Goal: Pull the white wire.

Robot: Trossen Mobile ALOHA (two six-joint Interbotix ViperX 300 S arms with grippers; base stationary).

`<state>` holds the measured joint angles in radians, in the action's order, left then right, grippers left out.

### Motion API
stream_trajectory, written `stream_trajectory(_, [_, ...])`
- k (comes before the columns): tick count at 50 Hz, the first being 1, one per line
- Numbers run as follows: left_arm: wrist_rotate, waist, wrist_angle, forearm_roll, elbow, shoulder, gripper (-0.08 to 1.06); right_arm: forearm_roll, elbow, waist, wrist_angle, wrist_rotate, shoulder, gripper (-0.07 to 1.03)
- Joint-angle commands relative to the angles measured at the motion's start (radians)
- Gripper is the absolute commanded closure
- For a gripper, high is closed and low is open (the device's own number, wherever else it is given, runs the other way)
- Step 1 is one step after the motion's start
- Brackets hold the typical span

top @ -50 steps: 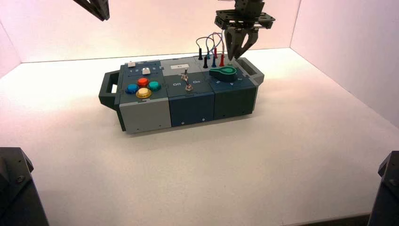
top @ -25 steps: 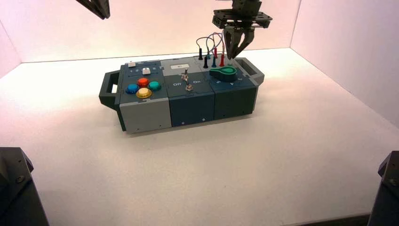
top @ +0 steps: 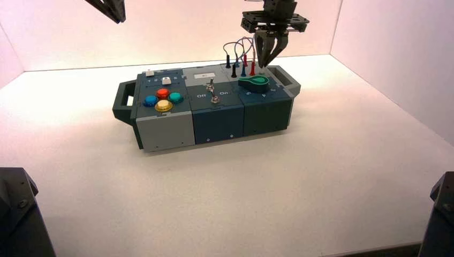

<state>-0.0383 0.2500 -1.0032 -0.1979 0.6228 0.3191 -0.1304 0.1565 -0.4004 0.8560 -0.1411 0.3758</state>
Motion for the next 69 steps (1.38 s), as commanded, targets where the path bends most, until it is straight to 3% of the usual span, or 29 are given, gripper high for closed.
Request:
stream_trajectory(1, [-0.005,0.003,0.005,0.002,-0.029,0.009,0.9,-0.002,-0.008,-0.002,0.005,0.005,-0.077,0.99])
stream_trajectory(20, [-0.005,0.003,0.003,-0.002,-0.029,0.008,0.9,0.003,-0.023,-0.003,0.049,0.003,-0.127,0.99])
stream_trajectory(61, [-0.005,0.003,0.018,-0.005,-0.032,-0.021,0.9,0.003,0.0,-0.031,0.044,0.009,-0.135,0.99])
stream_trajectory(69, [-0.003,0.003,0.02,-0.005,-0.041,-0.023,0.9,0.02,-0.005,-0.031,0.044,0.011,-0.133,0.99])
